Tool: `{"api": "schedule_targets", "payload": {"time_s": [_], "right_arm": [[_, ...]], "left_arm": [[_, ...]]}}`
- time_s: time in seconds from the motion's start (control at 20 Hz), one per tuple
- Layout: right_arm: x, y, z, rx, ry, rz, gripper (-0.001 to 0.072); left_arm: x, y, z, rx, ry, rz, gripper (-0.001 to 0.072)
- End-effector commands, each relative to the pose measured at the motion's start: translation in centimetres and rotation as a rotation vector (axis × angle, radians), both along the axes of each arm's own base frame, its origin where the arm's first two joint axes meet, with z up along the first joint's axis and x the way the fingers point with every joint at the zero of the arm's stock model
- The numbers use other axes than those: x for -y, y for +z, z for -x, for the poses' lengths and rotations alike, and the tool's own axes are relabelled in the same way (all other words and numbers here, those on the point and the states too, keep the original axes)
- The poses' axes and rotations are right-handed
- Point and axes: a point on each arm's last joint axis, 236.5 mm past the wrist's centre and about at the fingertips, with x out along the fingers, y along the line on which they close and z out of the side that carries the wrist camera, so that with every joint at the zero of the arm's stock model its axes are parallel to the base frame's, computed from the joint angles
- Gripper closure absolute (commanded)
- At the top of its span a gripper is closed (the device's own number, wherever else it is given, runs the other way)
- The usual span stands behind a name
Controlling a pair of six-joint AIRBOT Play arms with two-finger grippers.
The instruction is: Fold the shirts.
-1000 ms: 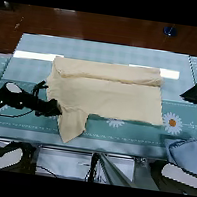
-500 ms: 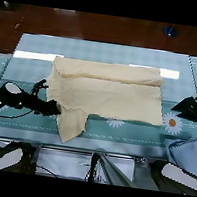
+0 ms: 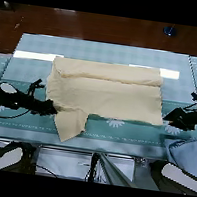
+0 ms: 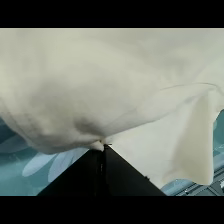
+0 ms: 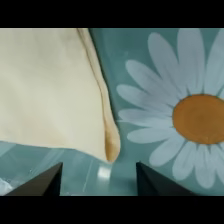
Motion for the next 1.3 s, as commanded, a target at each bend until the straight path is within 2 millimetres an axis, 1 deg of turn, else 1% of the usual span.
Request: {"api": "schedule_targets", "payload": {"time_s": [0.0, 0.1, 0.25, 0.3, 0.35, 0.4, 0.45, 0.5, 0.55, 0.6, 0.65, 0.75, 0.8, 0.85, 0.9, 0.95, 1.0, 1.1, 1.15, 1.25], "right_arm": [[-0.2, -1.4, -1.8, 0.073, -0.091, 0.007, 0.024], [-0.6, -1.8, -1.9, 0.077, -0.113, -0.006, 0.024], [-1.2, -3.0, -0.9, 0.045, -0.125, -0.017, 0.024], [-1.4, -3.5, -0.7, 0.04, -0.132, -0.018, 0.0263], [-1.4, -3.8, -0.6, 0.041, -0.144, -0.014, 0.0334], [-1.3, -4.0, -1.1, 0.057, -0.163, -0.011, 0.0453], [-1.4, -3.8, -1.6, 0.08, -0.171, -0.02, 0.059], [-1.9, -3.1, -2.3, 0.109, -0.167, -0.05, 0.0685], [-2.4, -2.1, -2.9, 0.139, -0.142, -0.087, 0.0685], [-3.1, -0.4, -3.7, 0.185, -0.107, -0.13, 0.0685], [-3.3, 1.6, -4.7, 0.242, -0.074, -0.149, 0.0685], [-3.5, 6.0, -6.9, 0.371, -0.053, -0.156, 0.0686], [-3.9, 7.8, -8.5, 0.442, -0.068, -0.152, 0.0686], [-4.9, 8.9, -9.8, 0.488, -0.056, -0.153, 0.0686], [-6.4, 9.3, -10.6, 0.511, -0.007, -0.142, 0.0686], [-7.6, 9.3, -11.3, 0.529, 0.038, -0.115, 0.0686], [-8.8, 9.4, -12.2, 0.554, 0.066, -0.092, 0.0686], [-9.9, 10.1, -14.3, 0.619, 0.068, -0.037, 0.0686], [-9.8, 10.9, -15.6, 0.658, 0.052, -0.005, 0.0686], [-7.8, 12.6, -18.0, 0.729, -0.011, 0.07, 0.0686]], "left_arm": [[0.0, 0.2, 0.1, 0.004, -0.01, 0.01, 0.0688], [0.0, 0.2, 0.1, 0.004, -0.01, 0.01, 0.0688], [0.0, 0.2, 0.1, 0.008, -0.016, 0.011, 0.0687], [0.0, 0.2, 0.1, 0.008, -0.016, 0.011, 0.0688], [0.0, 0.2, 0.1, 0.008, -0.016, 0.011, 0.0688], [0.0, 0.2, 0.1, 0.008, -0.016, 0.01, 0.0688], [0.0, 0.2, 0.1, 0.008, -0.016, 0.011, 0.0688], [0.0, 0.3, 0.0, 0.011, -0.017, 0.01, 0.0688], [-0.1, 0.6, -0.3, 0.022, -0.019, 0.009, 0.0689], [-0.1, 1.4, -0.9, 0.056, -0.031, 0.008, 0.069], [-0.2, 2.8, -1.9, 0.105, -0.046, 0.006, 0.0691], [-1.1, 7.3, -5.0, 0.267, -0.04, -0.023, 0.0691], [-1.7, 10.0, -6.7, 0.37, -0.031, -0.052, 0.0691], [-2.2, 12.2, -8.0, 0.452, -0.024, -0.083, 0.0691], [-2.7, 13.9, -9.2, 0.519, -0.016, -0.111, 0.0691], [-2.9, 15.0, -10.1, 0.555, -0.006, -0.118, 0.0691], [-3.2, 15.7, -11.1, 0.581, 0.013, -0.122, 0.0691], [-4.0, 16.2, -13.1, 0.616, 0.051, -0.142, 0.0691], [-4.5, 16.3, -14.1, 0.628, 0.068, -0.151, 0.0691], [-5.0, 16.2, -16.1, 0.63, 0.081, -0.156, 0.0691]]}}
